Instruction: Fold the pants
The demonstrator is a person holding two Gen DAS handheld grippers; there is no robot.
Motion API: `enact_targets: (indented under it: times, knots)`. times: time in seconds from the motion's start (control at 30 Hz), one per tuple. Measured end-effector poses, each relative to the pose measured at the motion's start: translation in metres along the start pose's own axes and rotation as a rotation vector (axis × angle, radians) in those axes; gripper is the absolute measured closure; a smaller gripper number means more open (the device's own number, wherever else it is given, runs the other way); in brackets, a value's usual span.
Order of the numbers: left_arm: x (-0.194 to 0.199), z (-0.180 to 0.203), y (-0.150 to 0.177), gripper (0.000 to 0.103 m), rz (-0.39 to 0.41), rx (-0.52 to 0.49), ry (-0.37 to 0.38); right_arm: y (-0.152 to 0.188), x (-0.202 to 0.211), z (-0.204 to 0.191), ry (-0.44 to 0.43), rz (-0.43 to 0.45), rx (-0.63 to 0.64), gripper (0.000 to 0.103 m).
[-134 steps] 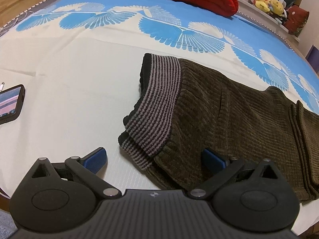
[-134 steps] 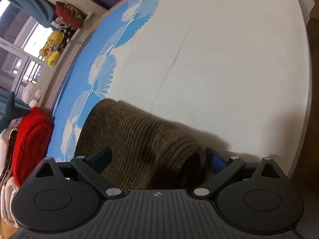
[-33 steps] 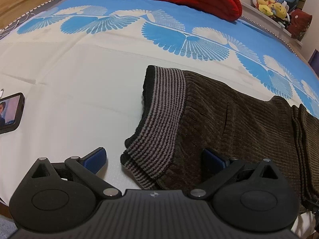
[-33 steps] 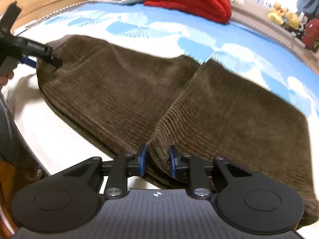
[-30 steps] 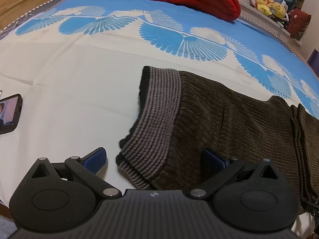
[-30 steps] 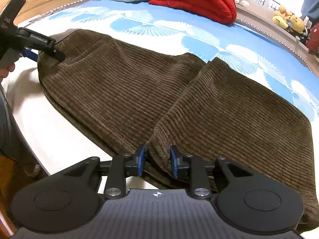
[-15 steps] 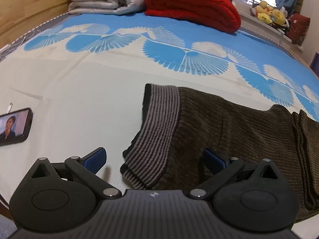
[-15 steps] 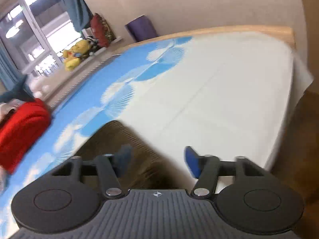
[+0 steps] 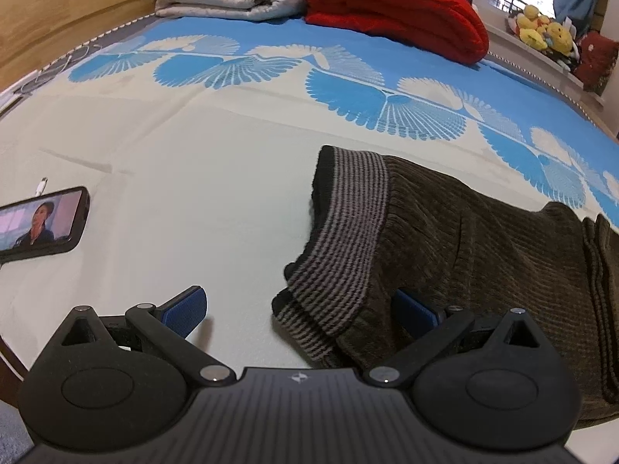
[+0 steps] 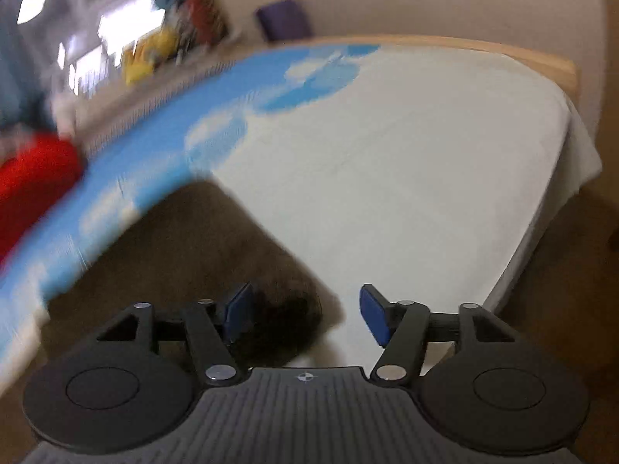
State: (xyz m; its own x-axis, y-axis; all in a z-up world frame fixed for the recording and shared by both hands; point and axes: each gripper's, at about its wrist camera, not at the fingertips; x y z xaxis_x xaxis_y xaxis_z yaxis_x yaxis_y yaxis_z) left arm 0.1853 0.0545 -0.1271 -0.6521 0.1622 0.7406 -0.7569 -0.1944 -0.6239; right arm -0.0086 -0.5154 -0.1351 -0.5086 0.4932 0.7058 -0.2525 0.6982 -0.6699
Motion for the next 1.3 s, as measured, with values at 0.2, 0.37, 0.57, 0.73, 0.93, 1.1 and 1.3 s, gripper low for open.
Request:
enact_targets:
  times: [0.2, 0.37, 0.57, 0.73, 0.93, 1.1, 1.3]
  knots:
    - [0.003, -0.008, -0.005, 0.000, -0.003, 0.066, 0.036, 0.003, -0.033, 0.016, -0.094, -0.170, -0.203, 0.013]
    - [0.000, 0.001, -0.004, 0.000, -0.014, 0.038, 0.044, 0.006, -0.043, -0.012, -0.040, -0.106, -0.144, 0.000]
    - [0.002, 0.007, -0.001, 0.000, -0.014, -0.015, 0.056, 0.013, -0.044, -0.026, -0.063, -0.097, -0.159, 0.032]
    - [0.004, 0.007, -0.002, 0.000, -0.011, -0.005, 0.079, 0.011, -0.054, 0.002, -0.122, -0.160, -0.381, 0.041]
    - [0.006, 0.010, -0.002, 0.000, -0.009, -0.011, 0.086, 0.014, -0.056, -0.009, -0.155, -0.131, -0.322, 0.024]
    - [0.009, 0.009, -0.002, 0.000, -0.009, -0.027, 0.076, 0.017, -0.049, -0.016, -0.093, -0.104, -0.249, 0.069]
    - [0.014, -0.012, -0.015, 0.000, -0.040, 0.095, 0.126, 0.006, 0.011, -0.081, -0.117, 0.122, 0.025, 0.077]
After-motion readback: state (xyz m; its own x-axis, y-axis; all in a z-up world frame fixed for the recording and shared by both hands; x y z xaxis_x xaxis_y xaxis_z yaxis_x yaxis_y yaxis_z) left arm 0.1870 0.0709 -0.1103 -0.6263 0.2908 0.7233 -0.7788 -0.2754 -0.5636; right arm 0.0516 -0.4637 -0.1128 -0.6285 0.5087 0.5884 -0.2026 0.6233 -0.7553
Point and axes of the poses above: each gripper's, at about its wrist camera, not at the fingertips, and x roughly against the way its jaws point, z to its right, y to its underside, and after that the axes turned 14 degrees about y, right-handed
